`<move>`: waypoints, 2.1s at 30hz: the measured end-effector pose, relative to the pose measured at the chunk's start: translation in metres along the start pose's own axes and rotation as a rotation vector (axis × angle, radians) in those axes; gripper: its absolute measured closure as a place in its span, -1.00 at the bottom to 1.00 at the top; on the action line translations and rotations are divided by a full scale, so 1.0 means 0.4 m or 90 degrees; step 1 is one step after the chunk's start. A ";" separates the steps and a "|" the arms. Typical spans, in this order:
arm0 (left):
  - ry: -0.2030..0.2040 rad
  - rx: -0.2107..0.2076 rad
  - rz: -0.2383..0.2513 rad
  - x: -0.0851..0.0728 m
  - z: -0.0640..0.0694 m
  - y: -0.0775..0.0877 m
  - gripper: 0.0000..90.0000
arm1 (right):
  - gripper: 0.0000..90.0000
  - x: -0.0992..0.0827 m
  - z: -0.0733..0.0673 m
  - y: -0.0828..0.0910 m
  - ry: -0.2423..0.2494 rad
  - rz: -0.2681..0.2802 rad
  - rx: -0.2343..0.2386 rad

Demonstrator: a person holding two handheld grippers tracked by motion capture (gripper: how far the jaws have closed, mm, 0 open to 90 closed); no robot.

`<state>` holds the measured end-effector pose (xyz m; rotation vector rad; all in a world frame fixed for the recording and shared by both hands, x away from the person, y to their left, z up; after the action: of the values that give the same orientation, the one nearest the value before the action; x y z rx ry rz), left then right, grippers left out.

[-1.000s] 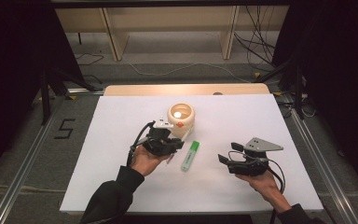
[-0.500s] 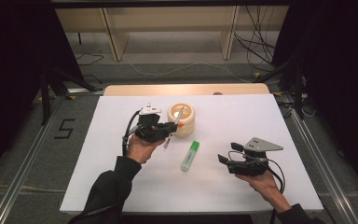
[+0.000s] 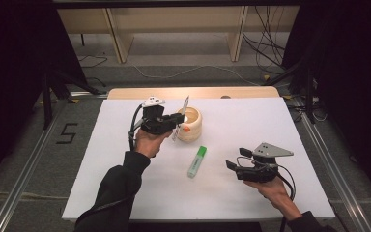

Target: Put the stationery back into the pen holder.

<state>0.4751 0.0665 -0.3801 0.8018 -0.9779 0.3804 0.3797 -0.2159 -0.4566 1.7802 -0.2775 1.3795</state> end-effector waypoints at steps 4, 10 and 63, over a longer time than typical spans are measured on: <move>0.021 0.000 0.014 0.012 -0.017 -0.017 0.76 | -0.36 0.000 0.000 -0.001 0.002 0.002 0.002; 0.030 0.005 0.032 0.037 -0.023 -0.046 0.76 | -0.36 0.001 -0.001 0.001 -0.003 0.000 0.002; 0.056 0.066 0.091 0.044 -0.055 -0.238 0.75 | -0.36 -0.001 -0.004 0.000 0.005 0.002 0.016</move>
<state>0.5559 0.0191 -0.4125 0.8043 -0.9421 0.5883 0.3784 -0.2148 -0.4569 1.7961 -0.2608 1.3976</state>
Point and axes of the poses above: each handheld gripper's, and its own axes: y roughly backward along the jaws, x roughly out of its top, z roughly to its right, the point moved 4 cm from there along -y, roughly forward along the jaws, and after that the axes turned 3 degrees about y, right-handed, at the moved point
